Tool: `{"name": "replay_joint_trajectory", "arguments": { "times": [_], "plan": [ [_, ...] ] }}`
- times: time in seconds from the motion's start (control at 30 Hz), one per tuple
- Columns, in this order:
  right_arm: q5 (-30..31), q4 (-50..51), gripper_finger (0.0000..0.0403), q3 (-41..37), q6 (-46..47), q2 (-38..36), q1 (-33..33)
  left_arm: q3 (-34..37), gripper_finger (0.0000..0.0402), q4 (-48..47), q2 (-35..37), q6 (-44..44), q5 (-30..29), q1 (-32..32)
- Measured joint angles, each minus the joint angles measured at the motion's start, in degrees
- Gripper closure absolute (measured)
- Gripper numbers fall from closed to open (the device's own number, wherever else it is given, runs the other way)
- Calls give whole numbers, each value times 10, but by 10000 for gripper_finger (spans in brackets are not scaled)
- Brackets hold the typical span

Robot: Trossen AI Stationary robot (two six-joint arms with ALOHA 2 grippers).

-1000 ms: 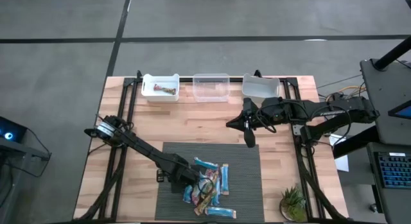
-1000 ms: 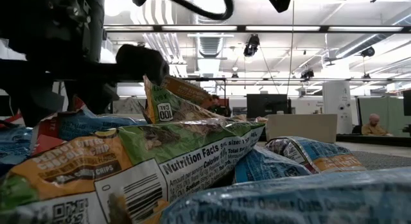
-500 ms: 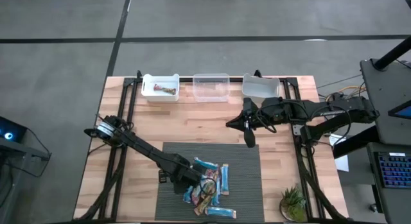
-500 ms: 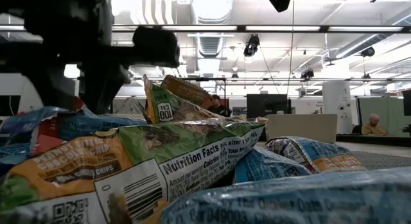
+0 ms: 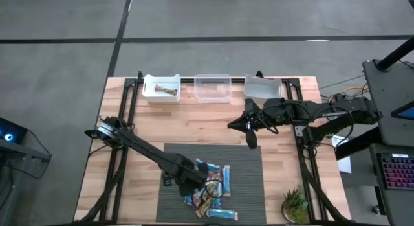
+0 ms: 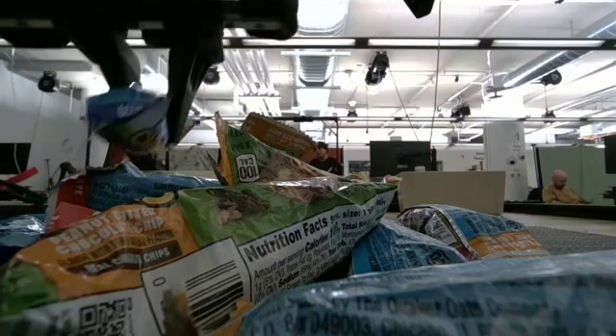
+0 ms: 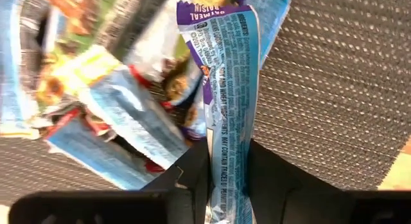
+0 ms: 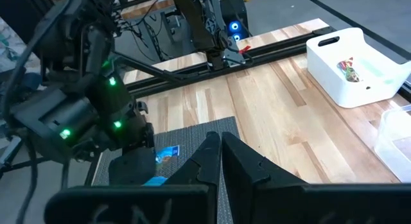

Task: Pick and place Granola Bars by type
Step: Put the blue granola bar into the transparent bin

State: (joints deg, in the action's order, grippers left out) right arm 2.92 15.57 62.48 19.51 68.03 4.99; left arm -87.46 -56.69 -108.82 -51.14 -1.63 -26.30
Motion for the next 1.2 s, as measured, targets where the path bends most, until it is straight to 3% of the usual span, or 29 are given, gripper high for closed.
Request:
{"name": "replay_joint_trajectory", "arguments": {
  "times": [0.4,0.63,1.2],
  "plan": [
    [0,0,394,0,0,0,0,-5,338,-10,0,2,-3,2],
    [0,0,394,0,0,0,0,-20,340,-24,0,14,-61,15],
    [-3,1,394,0,-2,-12,0,-55,340,-53,73,57,-111,134]
  ]
}}
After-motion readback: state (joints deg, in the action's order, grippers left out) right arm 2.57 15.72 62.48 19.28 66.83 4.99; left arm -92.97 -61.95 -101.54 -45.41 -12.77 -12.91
